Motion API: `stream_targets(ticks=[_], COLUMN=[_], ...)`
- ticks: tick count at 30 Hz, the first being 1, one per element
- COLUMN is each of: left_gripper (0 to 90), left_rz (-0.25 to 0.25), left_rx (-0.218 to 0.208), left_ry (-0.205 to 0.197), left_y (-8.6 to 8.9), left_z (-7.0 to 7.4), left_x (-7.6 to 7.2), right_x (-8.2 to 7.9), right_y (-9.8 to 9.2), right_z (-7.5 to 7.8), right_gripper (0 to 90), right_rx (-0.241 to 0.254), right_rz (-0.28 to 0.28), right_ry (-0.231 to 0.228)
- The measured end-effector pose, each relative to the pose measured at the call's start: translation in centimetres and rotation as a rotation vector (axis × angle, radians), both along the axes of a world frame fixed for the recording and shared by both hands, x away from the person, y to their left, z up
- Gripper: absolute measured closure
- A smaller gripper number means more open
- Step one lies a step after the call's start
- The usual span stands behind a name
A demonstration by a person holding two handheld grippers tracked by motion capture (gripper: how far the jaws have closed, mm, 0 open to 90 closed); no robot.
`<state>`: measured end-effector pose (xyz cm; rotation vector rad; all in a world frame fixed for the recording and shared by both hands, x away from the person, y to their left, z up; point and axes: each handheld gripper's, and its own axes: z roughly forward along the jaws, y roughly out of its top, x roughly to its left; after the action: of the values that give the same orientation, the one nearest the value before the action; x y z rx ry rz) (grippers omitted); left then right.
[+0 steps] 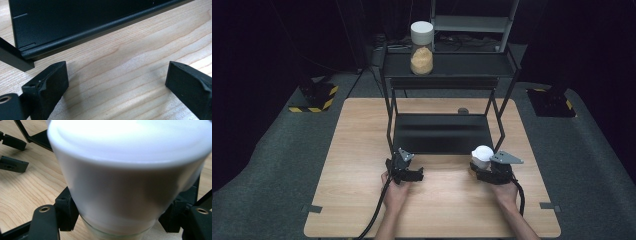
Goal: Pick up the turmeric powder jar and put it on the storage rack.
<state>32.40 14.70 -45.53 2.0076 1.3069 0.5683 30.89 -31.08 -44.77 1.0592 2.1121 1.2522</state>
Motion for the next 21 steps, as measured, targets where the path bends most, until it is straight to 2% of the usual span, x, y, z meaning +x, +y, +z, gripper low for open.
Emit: stream_targets(ticks=[10, 15, 21], left_gripper=[4.6, 4.6, 4.6], left_rz=[0.0, 0.0, 0.0], left_rx=[0.001, 0.0, 0.0], left_ry=[0.001, 0.0, 0.0], left_y=[0.0, 0.0, 0.0], left_z=[0.0, 0.0, 0.0], left_x=[0.0, 0.0, 0.0], right_x=[-0.1, -0.1, 0.2], right_y=[0.1, -0.3, -0.4], right_z=[0.3, 1.5, 2.8], right_gripper=[30.4, 30.4, 30.4], right_rx=[-0.01, 0.02, 0.015], right_rz=[0.003, 0.002, 0.014], right_ry=[0.001, 0.006, 0.009])
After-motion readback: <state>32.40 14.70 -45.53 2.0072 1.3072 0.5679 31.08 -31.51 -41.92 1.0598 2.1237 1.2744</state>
